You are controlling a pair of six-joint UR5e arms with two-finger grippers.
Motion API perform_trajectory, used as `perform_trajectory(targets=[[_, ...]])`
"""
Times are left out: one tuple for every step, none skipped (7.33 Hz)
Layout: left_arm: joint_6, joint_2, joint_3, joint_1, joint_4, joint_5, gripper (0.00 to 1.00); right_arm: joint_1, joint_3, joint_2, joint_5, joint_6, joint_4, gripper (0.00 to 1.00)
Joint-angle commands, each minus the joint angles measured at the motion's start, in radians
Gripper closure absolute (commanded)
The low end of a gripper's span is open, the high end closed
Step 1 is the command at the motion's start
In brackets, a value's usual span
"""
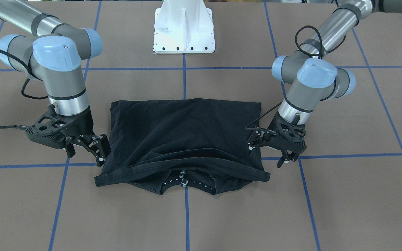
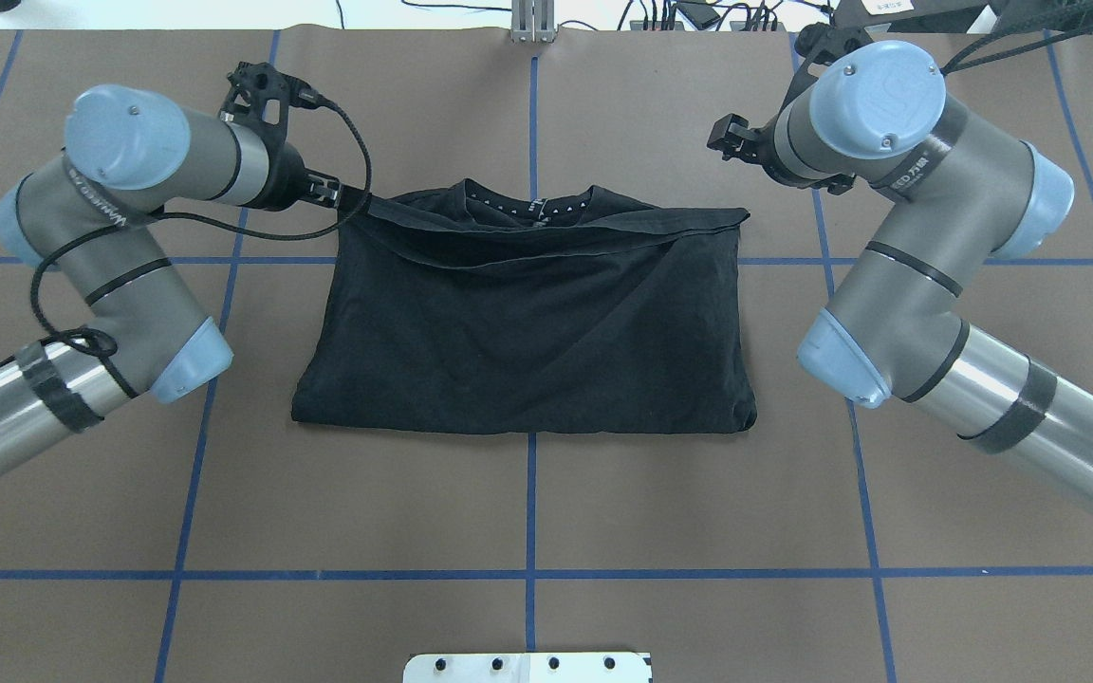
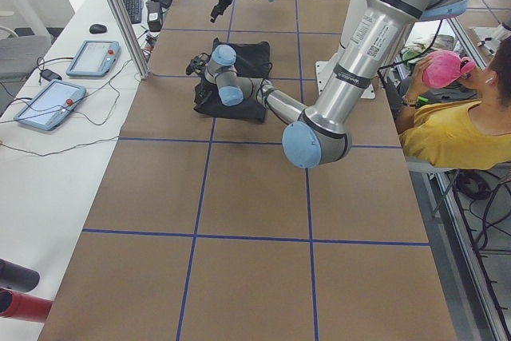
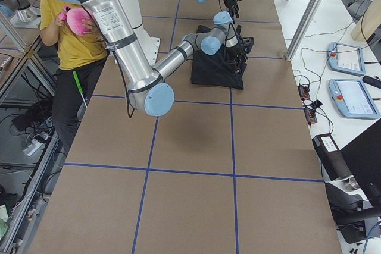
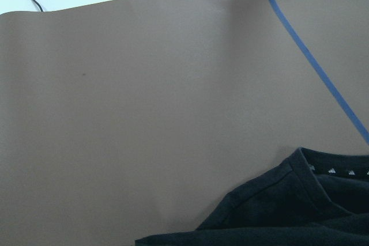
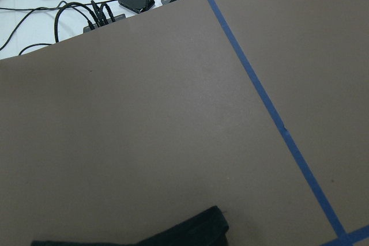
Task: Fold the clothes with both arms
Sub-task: 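Withdraw both grippers, moving the left gripper beside the folded shirt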
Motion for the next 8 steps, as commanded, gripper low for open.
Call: perform_trajectory(targets=[[0.010,0.169,-0.161,0.008,-0.009,-0.028,0.00,-0.001,0.099,-0.082,0.025,-0.033,0.001,0.00],[0.004,0.238,-0.186,0.013,-0.076,-0.028,0.00,-0.001,0.121,-0.093,0.025,-0.030,0.001,0.00],[-0.090,0.289,-0.186,0.051,-0.175,-0.026,0.00,-0.001,0.129,-0.093,0.027,-0.030,0.001,0.00],[-0.222,0.297,-0.191,0.116,-0.202,-0.012,0.00,-0.001,0.129,-0.094,0.025,-0.028,0.001,0.00],[-0.293,0.303,-0.217,0.196,-0.202,0.038,0.00,-0.002,0.131,-0.094,0.025,-0.025,0.001,0.00],[-0.355,0.324,-0.227,0.285,-0.204,0.101,0.00,-0.002,0.135,-0.094,0.025,-0.020,0.001,0.00],[-0.370,0.326,-0.229,0.336,-0.204,0.148,0.00,-0.002,0.153,-0.108,0.027,-0.022,0.001,0.00],[-0.375,0.332,-0.225,0.347,-0.204,0.170,0.00,-0.002,0.164,-0.122,0.027,-0.029,0.001,0.00]])
